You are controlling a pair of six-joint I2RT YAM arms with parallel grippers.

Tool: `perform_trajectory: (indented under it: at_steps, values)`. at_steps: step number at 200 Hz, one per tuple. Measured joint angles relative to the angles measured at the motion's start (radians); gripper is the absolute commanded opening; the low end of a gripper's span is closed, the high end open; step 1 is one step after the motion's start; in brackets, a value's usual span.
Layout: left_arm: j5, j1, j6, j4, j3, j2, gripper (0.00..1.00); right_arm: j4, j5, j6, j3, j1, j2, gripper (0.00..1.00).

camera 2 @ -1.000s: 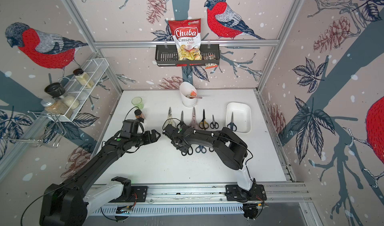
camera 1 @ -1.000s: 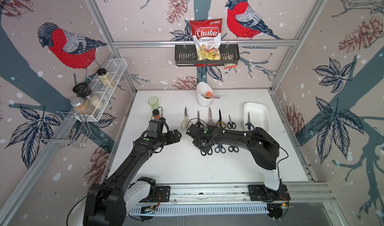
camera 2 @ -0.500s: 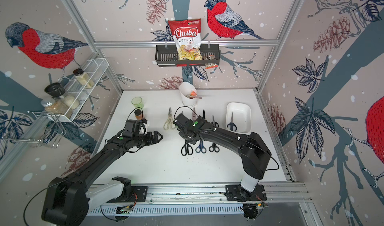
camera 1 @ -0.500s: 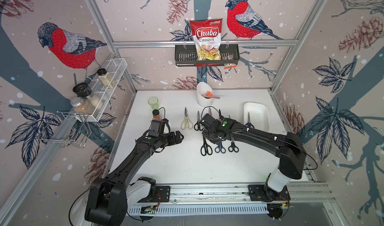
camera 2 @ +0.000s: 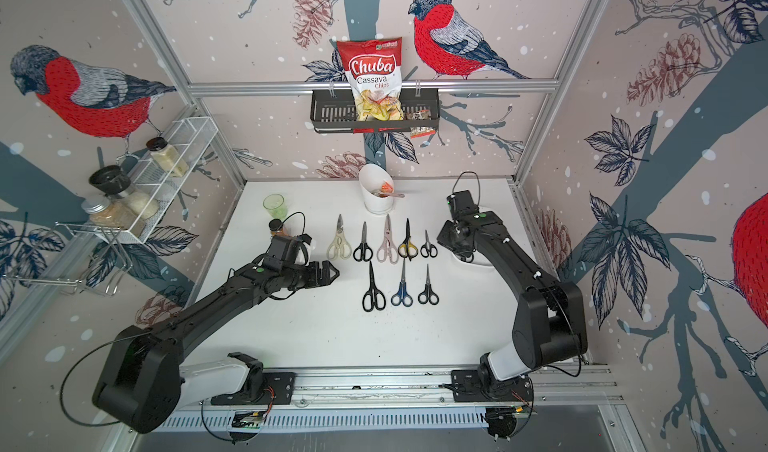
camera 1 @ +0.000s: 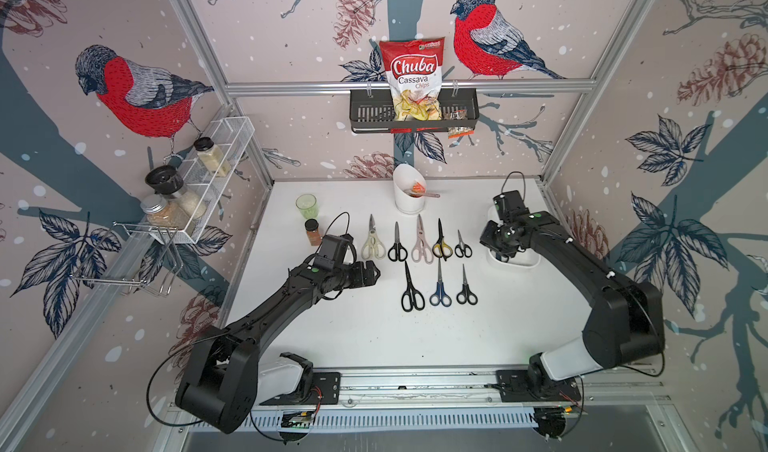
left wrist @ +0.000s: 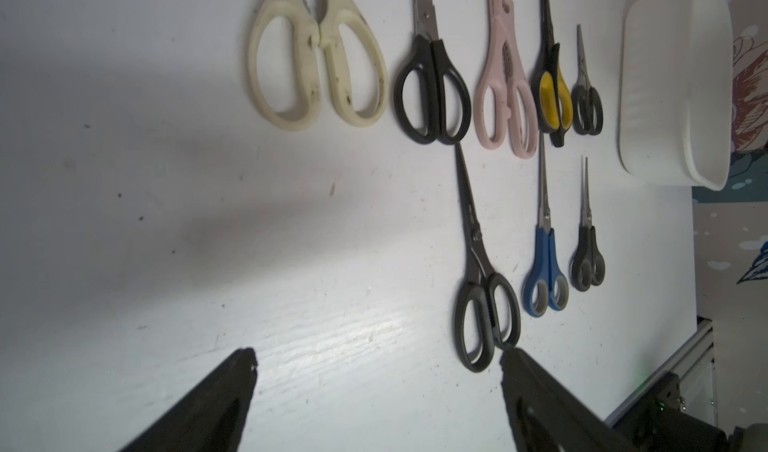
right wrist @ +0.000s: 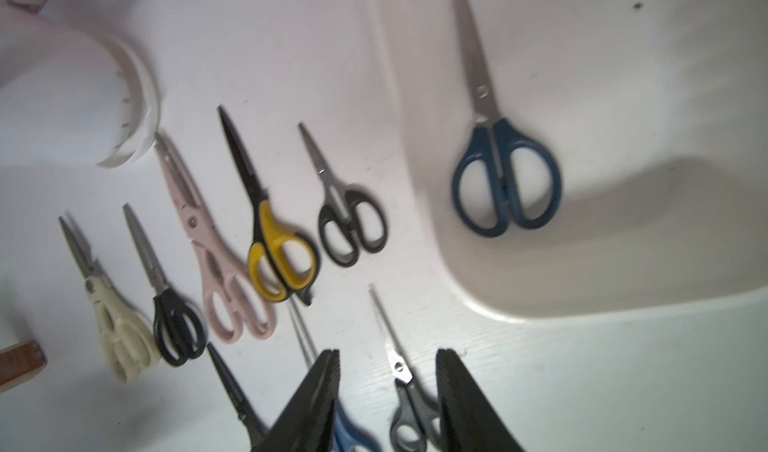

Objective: Take the scissors out of the storage box
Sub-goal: Pick up the scissors from the storage box.

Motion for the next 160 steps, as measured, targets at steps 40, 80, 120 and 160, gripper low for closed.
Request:
perform_trajectory:
  at_steps: [40,80,120,160]
  values:
    - [-0.062,-0.041,-0.074,0.047,0.118,0.131,0.95,0.034,-0.039,-0.15,0.004,-0.2,0.145,0.43]
    - [-0.086,-0.047,-0.119,0.052,0.226,0.23,0.95,0.074,-0.052,-0.2,0.017,-0.235,0.245,0.42]
    - [-0.09,-0.048,-0.148,0.029,0.31,0.285,0.95,0.09,-0.082,-0.204,0.013,-0.217,0.307,0.41]
    - [-0.103,-0.048,-0.149,-0.006,0.386,0.344,0.95,0.097,-0.076,-0.203,0.048,-0.222,0.354,0.41]
